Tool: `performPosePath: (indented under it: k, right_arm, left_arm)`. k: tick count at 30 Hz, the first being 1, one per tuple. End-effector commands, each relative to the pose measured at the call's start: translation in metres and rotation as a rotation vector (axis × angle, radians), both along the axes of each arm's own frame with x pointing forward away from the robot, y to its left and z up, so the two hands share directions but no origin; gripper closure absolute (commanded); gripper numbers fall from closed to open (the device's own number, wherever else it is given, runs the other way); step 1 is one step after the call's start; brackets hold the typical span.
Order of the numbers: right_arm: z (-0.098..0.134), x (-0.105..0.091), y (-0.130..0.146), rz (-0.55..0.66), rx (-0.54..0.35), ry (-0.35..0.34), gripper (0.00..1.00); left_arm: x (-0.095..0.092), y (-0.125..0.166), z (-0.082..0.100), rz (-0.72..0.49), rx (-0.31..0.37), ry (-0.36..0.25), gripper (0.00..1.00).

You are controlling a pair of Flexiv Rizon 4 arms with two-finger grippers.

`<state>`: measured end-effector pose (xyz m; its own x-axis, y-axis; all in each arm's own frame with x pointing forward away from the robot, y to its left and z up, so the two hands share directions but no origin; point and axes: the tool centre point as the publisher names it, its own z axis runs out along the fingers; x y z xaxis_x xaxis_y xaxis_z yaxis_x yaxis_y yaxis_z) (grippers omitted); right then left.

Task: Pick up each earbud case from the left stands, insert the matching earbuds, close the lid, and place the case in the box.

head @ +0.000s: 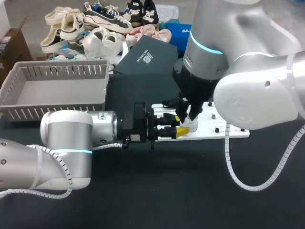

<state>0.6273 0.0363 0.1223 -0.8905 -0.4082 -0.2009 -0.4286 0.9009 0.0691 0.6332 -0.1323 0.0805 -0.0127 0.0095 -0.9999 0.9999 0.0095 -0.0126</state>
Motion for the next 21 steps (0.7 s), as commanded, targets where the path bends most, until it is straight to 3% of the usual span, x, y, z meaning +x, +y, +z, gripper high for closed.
performPosePath:
  k: [1, 21]
  right_arm:
    - [0.004, -0.005, -0.003, -0.001, 0.003, -0.009, 0.70]
    - [0.013, -0.013, -0.031, -0.067, -0.012, -0.037, 0.62]
  left_arm:
    - [0.000, 0.000, -0.001, -0.001, -0.002, -0.001, 1.00]
    - [0.000, 0.000, -0.001, -0.001, -0.002, -0.001, 1.00]
